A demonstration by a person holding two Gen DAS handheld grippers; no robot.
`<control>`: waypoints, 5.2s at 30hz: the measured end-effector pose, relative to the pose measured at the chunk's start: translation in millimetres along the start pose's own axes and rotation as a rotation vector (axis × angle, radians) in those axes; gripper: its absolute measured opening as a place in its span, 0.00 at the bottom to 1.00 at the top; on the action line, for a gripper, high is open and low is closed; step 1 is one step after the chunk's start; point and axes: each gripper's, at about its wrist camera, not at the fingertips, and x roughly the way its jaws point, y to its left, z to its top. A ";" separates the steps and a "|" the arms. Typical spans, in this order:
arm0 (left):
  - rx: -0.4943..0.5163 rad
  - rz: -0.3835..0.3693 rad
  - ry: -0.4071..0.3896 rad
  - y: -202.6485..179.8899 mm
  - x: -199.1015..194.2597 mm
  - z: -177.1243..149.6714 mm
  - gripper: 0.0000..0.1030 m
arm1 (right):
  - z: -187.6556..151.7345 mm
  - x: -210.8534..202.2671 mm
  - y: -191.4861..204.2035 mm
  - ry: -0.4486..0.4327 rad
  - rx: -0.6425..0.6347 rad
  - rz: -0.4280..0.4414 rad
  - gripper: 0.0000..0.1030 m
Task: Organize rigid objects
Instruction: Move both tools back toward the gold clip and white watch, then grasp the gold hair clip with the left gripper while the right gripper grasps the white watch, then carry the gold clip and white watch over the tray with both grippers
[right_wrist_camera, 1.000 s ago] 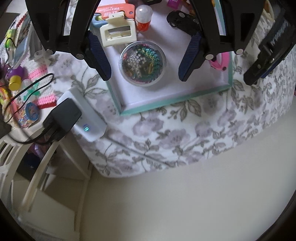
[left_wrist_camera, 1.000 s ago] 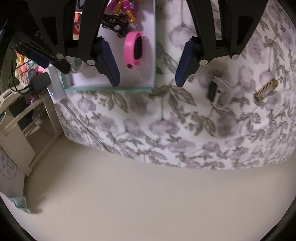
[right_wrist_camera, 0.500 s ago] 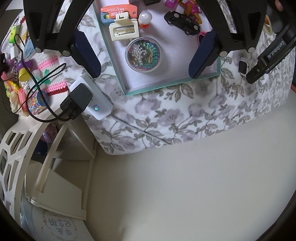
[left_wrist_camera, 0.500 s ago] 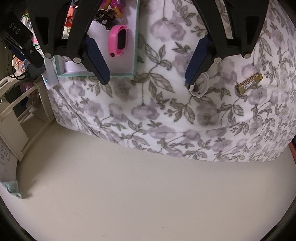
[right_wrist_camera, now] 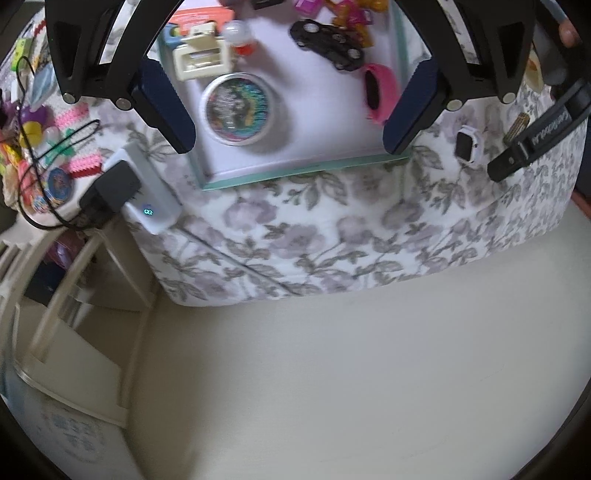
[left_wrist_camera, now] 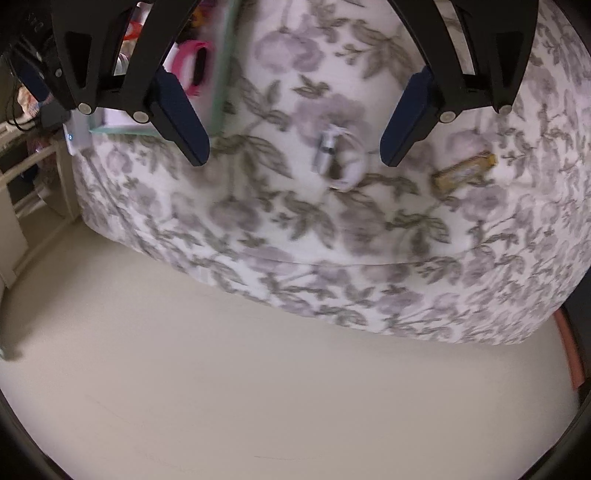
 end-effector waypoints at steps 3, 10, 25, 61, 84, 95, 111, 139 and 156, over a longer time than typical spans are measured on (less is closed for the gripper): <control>-0.024 0.053 0.009 19.9 1.5 6.1 0.91 | -2.8 1.2 20.7 0.003 -0.037 0.017 1.00; -0.078 0.185 0.051 77.6 5.8 15.5 0.91 | -10.5 4.9 80.2 0.016 -0.135 0.097 1.00; -0.172 0.221 0.073 147.6 5.4 21.8 0.91 | -35.6 37.9 155.4 0.071 -0.183 0.232 1.00; 0.124 0.137 0.171 151.3 97.6 9.7 0.67 | -41.9 130.9 222.9 0.131 -0.256 0.162 0.70; 0.055 0.086 0.149 129.8 40.6 -3.6 0.15 | -45.6 70.7 198.5 0.131 -0.207 0.195 0.51; 0.091 0.001 0.055 85.1 -48.7 -23.0 0.15 | -56.8 -8.6 151.2 0.114 -0.119 0.170 0.51; 0.125 -0.127 0.002 19.1 -116.7 -92.4 0.15 | -102.0 -87.2 68.5 0.085 0.007 0.092 0.51; 0.350 -0.221 0.200 -53.1 -74.6 -152.0 0.15 | -121.4 -50.7 -34.4 0.232 0.159 -0.130 0.51; 0.523 -0.147 0.237 -90.1 -61.5 -188.4 0.15 | -128.6 -34.4 -83.2 0.276 0.223 -0.273 0.51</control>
